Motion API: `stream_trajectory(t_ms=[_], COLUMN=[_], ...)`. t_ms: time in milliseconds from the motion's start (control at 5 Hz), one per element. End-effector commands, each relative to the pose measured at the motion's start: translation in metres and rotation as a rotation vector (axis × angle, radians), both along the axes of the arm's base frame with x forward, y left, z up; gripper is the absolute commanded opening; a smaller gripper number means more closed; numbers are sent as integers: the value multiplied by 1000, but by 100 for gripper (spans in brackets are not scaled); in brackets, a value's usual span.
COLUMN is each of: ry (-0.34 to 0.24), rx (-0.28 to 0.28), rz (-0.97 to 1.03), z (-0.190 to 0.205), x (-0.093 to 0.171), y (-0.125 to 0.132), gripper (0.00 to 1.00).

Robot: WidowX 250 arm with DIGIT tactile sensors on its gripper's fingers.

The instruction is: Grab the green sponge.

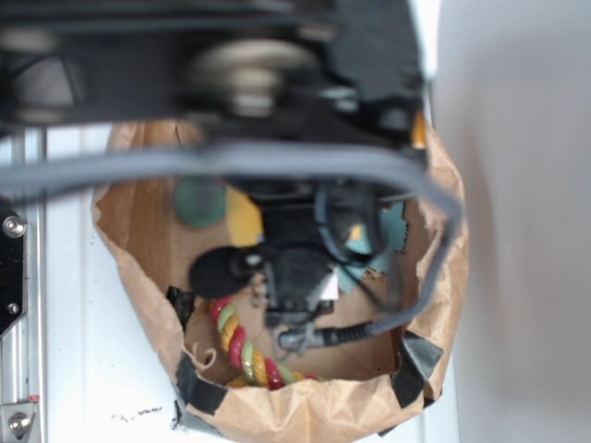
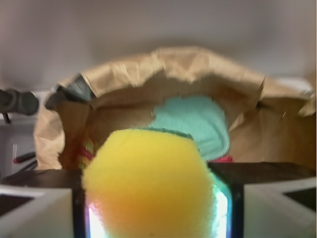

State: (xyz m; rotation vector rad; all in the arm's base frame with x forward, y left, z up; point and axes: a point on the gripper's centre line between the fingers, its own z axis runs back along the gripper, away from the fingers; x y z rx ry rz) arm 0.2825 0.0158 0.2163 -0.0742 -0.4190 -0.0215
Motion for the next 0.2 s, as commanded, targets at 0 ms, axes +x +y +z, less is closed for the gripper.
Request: stream_trajectory(t_ms=[0], ry=[-42], rx=[28], rz=[60], z=[12], x=[0], y=[16], gripper=[0])
